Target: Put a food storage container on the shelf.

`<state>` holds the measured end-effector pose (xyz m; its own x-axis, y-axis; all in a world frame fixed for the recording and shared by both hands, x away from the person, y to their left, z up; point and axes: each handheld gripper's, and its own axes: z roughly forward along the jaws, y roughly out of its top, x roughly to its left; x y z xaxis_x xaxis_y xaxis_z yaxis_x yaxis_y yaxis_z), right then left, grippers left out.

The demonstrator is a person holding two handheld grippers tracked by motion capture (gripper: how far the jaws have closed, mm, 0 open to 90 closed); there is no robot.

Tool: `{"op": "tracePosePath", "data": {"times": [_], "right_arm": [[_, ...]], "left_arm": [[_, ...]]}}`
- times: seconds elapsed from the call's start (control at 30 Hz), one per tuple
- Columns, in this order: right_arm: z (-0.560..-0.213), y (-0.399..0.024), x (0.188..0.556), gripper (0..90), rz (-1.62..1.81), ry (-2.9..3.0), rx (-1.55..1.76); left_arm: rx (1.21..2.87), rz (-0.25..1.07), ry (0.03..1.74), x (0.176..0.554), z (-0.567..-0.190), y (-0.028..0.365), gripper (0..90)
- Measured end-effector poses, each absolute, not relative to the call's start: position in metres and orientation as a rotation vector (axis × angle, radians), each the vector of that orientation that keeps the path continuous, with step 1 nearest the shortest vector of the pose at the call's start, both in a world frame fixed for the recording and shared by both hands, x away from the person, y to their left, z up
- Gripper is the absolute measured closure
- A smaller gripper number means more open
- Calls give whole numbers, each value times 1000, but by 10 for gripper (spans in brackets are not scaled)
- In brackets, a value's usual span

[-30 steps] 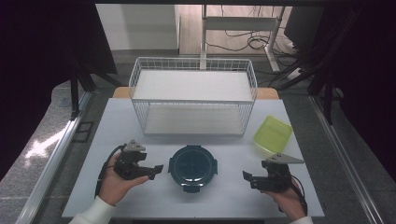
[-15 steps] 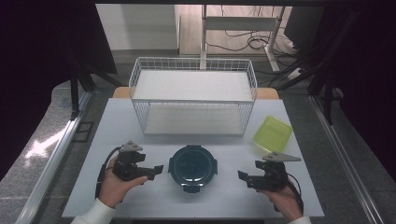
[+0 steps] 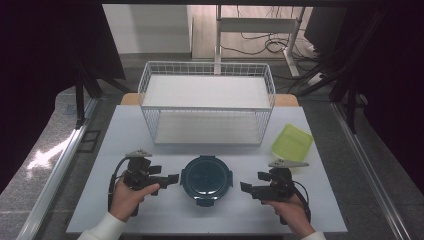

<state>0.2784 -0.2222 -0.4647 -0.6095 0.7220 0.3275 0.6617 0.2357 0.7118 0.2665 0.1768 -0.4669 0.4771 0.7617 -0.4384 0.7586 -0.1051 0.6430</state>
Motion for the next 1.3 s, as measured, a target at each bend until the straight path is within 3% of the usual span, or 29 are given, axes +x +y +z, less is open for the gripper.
{"op": "tracePosePath", "data": {"times": [1.3], "right_arm": [[-493,-164,317,90,1351,2519,1618]], "left_arm": [[1815,-267,1312,303,-498,150,84]]}}
